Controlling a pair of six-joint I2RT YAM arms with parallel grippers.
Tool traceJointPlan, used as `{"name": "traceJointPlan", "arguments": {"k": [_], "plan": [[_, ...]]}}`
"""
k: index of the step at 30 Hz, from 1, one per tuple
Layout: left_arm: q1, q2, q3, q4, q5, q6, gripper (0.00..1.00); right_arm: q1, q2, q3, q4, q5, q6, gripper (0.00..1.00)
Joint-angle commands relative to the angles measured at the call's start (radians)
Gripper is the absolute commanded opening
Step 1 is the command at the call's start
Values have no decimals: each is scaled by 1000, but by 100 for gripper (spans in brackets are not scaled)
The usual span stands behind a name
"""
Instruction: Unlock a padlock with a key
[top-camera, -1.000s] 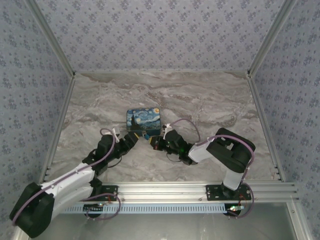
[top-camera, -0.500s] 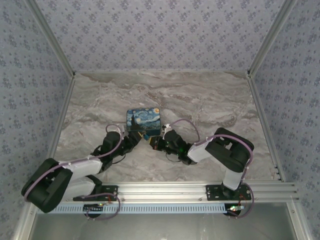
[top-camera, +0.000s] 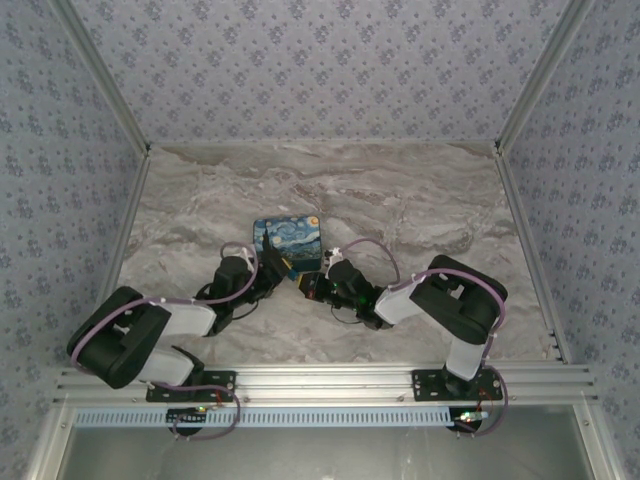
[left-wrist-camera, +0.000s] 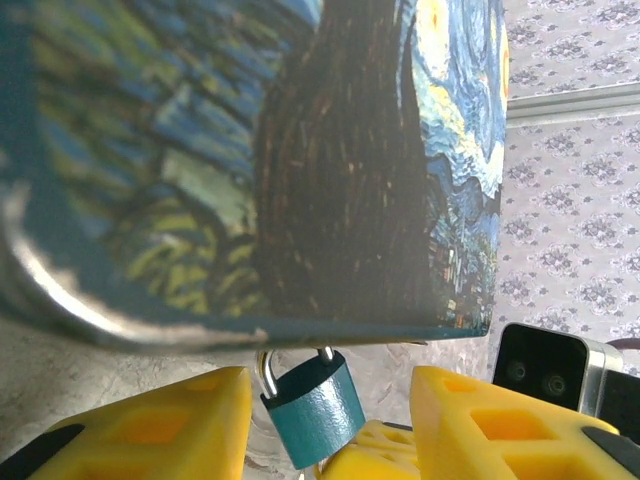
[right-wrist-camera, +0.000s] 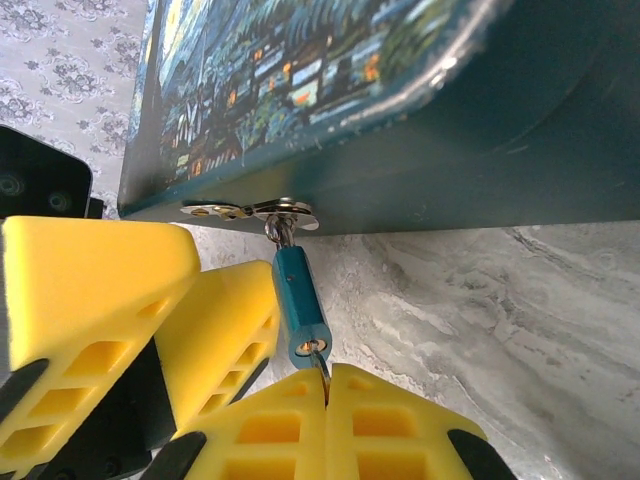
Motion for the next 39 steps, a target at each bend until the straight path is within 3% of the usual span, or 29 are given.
{"name": "traceJointPlan", "arguments": {"k": [1, 15, 27, 39], "plan": [[6, 18, 21, 39, 7, -11, 44, 6, 5, 20, 6, -4, 25, 0], [-14, 84, 48, 53, 27, -28, 39, 5, 0, 23, 11, -11, 44, 0], [-41, 169, 59, 135, 15, -72, 30, 4, 3, 23, 25, -18, 70, 0], [-62, 152, 67, 102, -19, -79, 11, -6, -16, -2, 28, -11, 67, 1]]}}
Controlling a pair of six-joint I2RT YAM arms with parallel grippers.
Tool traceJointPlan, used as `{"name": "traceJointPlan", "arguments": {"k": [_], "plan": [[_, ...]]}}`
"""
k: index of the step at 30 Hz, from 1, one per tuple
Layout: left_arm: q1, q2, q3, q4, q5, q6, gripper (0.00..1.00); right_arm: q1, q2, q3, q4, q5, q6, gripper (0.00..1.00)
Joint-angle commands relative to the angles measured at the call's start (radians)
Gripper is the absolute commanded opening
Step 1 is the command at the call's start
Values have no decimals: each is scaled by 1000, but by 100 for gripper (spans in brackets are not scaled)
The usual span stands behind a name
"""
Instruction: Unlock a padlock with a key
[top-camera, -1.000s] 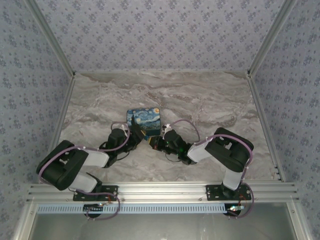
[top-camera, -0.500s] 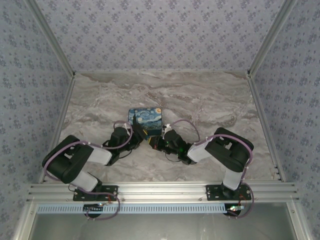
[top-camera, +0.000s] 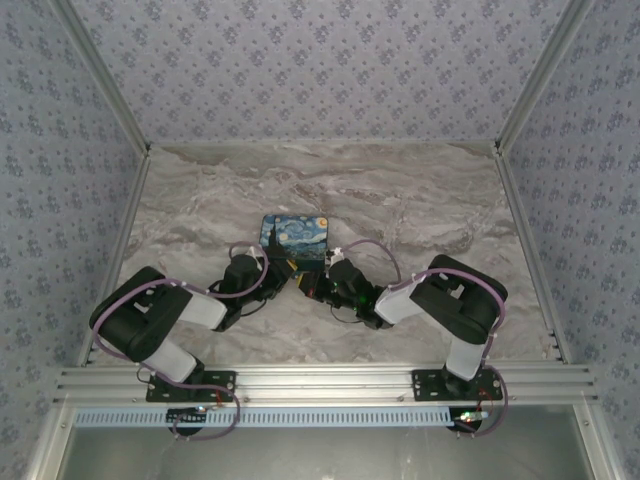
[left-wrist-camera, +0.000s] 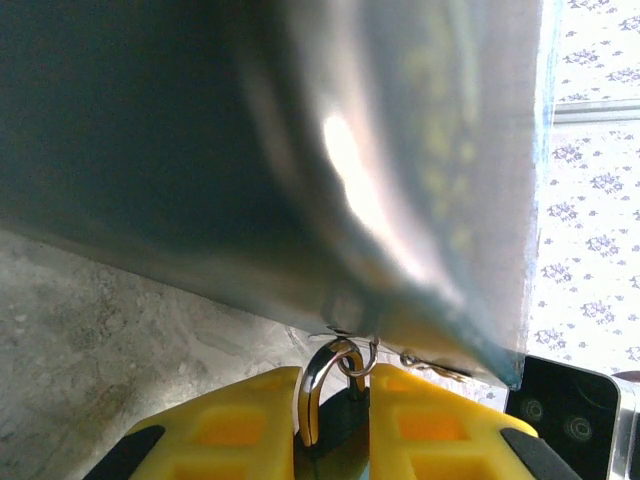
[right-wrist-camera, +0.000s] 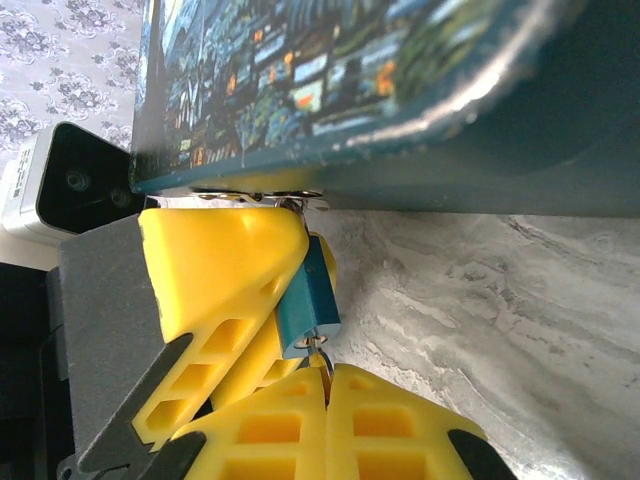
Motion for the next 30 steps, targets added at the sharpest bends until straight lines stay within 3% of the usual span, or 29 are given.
{"name": "traceJointPlan", "arguments": {"k": [1, 4, 8, 18, 24, 30], "plan": [[-21, -11, 23, -6, 7, -2, 10, -2, -19, -6, 21, -1, -5, 2], [-24, -26, 25, -16, 2, -6, 6, -7, -31, -13, 0, -4, -25, 8], [-26, -66, 31, -65, -10, 0, 1, -9, -54, -31, -24, -1, -61, 23], [-25, -199, 51, -241, -48, 25, 0, -23, -186, -110, -122, 45, -257, 49], [-25, -271, 82, -340, -49, 22, 0, 15, -345, -84, -372, 127, -599, 58], [-25, -321, 119, -441, -50, 10, 0, 129, -444, 13, -629, 344, -969, 60]]}}
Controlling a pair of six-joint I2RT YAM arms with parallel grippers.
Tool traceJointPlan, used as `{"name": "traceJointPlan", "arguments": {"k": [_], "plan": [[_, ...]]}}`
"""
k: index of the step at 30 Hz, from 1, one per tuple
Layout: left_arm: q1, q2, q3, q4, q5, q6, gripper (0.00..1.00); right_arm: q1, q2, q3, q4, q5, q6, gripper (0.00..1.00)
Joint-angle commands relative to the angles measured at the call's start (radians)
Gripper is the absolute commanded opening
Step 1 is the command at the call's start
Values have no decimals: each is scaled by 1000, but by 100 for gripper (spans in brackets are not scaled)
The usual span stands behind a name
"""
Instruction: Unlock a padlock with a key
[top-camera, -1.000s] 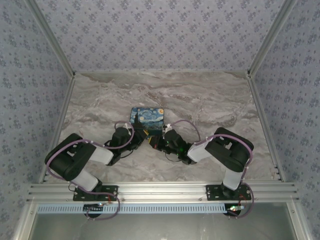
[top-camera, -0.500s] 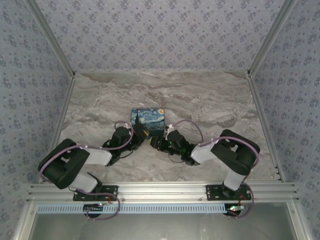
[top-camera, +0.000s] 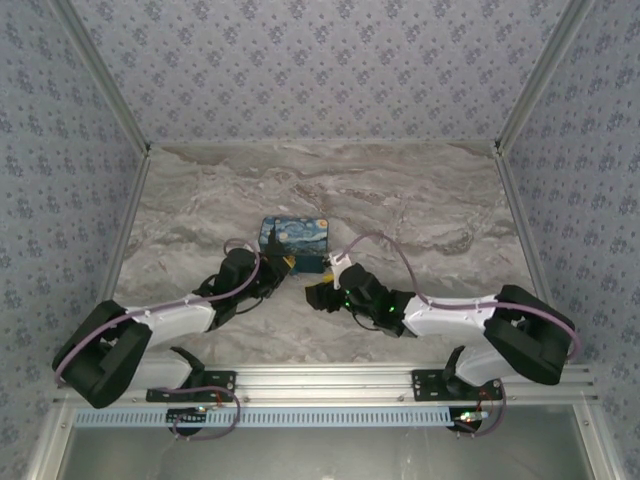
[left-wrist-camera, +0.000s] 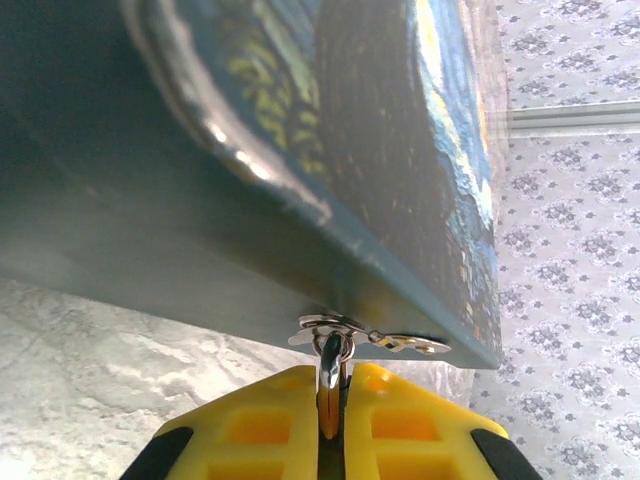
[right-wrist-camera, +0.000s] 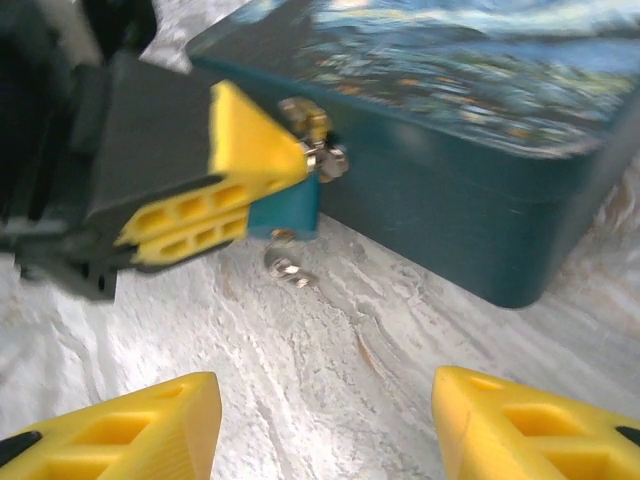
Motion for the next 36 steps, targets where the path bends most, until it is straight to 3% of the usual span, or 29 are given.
{"name": "traceJointPlan", "arguments": {"k": [1, 5, 11, 14, 20, 28, 36], "plan": [[-5, -34, 47, -47, -9, 0, 0, 53, -43, 60, -194, 176, -310, 60], [-6, -34, 54, -53, 0, -35, 0, 101, -84, 71, -218, 251, -493, 65], [-5, -27, 81, -75, 16, -45, 0, 137, -129, 74, -221, 330, -700, 84], [-4, -25, 87, -76, 21, -47, 0, 149, -142, 64, -205, 352, -792, 86], [-6, -24, 95, -82, 24, -50, 0, 196, -149, -59, 18, 308, -1123, 94], [-7, -16, 102, -75, 38, -69, 0, 192, -96, -67, 116, 292, -1166, 92], [-7, -10, 119, -79, 63, -87, 0, 155, 21, -37, 225, 260, -1121, 72]]}}
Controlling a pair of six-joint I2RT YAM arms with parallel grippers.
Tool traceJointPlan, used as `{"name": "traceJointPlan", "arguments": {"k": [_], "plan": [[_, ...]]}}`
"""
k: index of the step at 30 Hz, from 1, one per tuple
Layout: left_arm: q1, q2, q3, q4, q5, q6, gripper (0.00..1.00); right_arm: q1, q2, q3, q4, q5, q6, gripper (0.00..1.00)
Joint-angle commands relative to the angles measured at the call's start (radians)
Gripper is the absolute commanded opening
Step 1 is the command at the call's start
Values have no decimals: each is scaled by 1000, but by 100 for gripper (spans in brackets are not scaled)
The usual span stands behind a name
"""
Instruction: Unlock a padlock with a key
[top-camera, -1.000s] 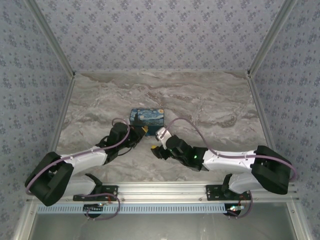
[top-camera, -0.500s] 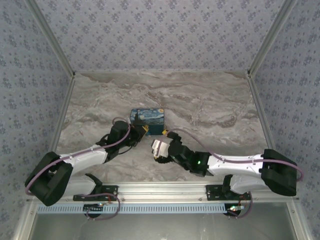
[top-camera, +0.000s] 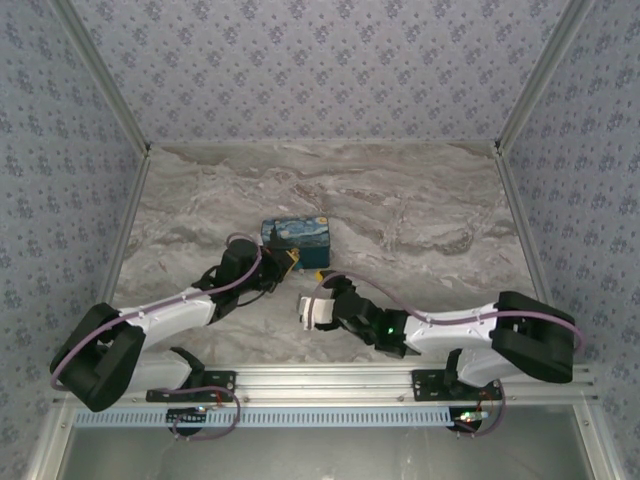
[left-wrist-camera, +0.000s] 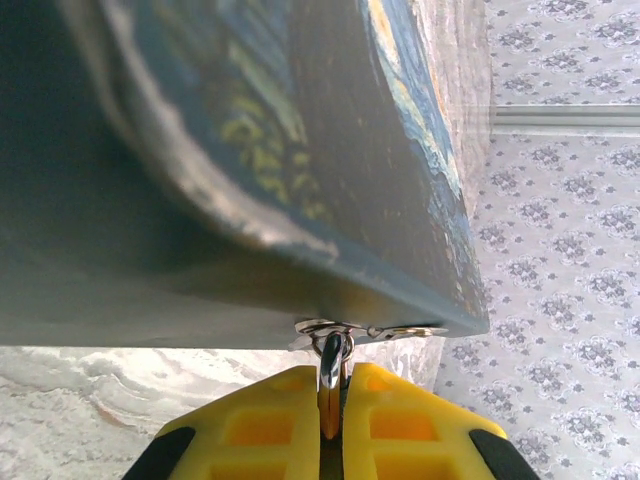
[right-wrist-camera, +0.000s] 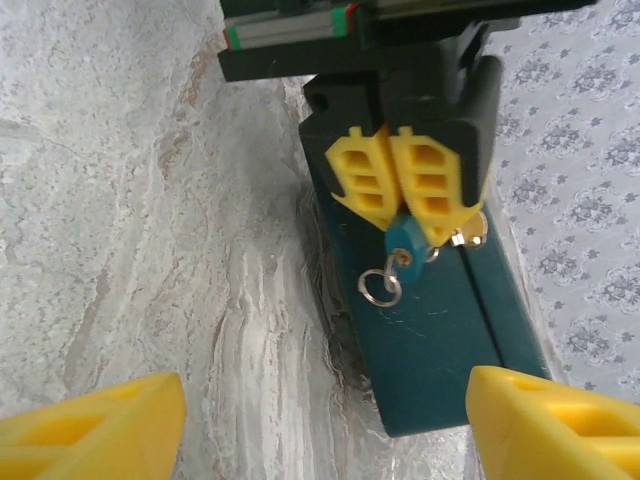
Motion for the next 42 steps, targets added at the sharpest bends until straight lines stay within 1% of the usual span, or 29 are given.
{"name": "traceJointPlan", "arguments": {"k": [1, 2, 4, 7, 12, 14, 18, 22, 23, 24, 28, 30, 33, 35, 39, 42], "plan": [[-7, 1, 35, 20, 24, -20, 0, -26, 35, 35, 96, -31, 26, 68], [-7, 0, 32, 19, 24, -23, 0, -37, 42, 39, 100, -38, 35, 65], [-7, -3, 33, 16, 25, -24, 0, -57, 51, 45, 110, -48, 53, 64], [-6, -7, 33, 13, 23, -24, 0, -81, 52, 51, 118, -71, 67, 57], [-7, -5, 33, 12, 22, -24, 0, -89, 87, 78, 125, -88, 67, 54], [-7, -5, 33, 13, 20, -27, 0, -91, 110, 88, 140, -83, 67, 49], [-8, -5, 32, 13, 20, -27, 0, -95, 148, 97, 187, -79, 67, 46], [-7, -5, 31, 10, 19, -27, 0, -97, 178, 114, 200, -73, 73, 38], [-9, -7, 30, 9, 20, -27, 0, -97, 185, 115, 206, -69, 73, 33], [-8, -6, 30, 9, 21, -28, 0, -97, 190, 116, 212, -66, 73, 31], [-9, -6, 28, 11, 22, -28, 0, -100, 205, 118, 226, -52, 76, 28], [-8, -6, 29, 9, 19, -29, 0, -101, 211, 120, 227, -45, 78, 25], [-9, -5, 27, 11, 20, -30, 0, -102, 217, 120, 238, -33, 86, 24], [-9, -5, 28, 12, 21, -29, 0, -103, 222, 121, 242, -26, 92, 19], [-9, -4, 29, 11, 21, -30, 0, -103, 237, 128, 254, -18, 103, 18], [-9, -2, 29, 12, 22, -31, 0, -103, 246, 134, 257, -8, 104, 15]]}}
